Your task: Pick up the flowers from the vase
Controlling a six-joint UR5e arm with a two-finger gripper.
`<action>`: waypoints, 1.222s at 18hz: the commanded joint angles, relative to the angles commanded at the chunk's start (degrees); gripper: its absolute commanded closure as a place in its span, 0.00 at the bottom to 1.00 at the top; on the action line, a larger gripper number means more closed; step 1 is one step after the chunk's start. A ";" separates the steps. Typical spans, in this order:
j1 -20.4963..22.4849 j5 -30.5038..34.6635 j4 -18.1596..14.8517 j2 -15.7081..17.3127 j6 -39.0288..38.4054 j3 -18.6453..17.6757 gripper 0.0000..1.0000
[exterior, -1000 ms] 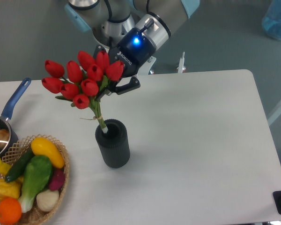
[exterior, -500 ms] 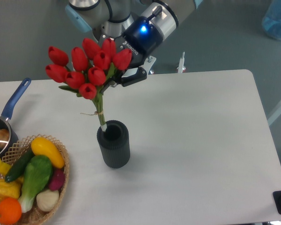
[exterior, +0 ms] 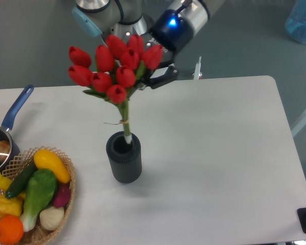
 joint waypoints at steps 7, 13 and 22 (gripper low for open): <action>6.07 3.95 0.26 -5.19 0.96 5.19 0.63; 8.89 10.81 0.18 -7.73 8.34 5.63 0.63; 10.12 14.51 0.26 -9.32 11.60 4.93 0.63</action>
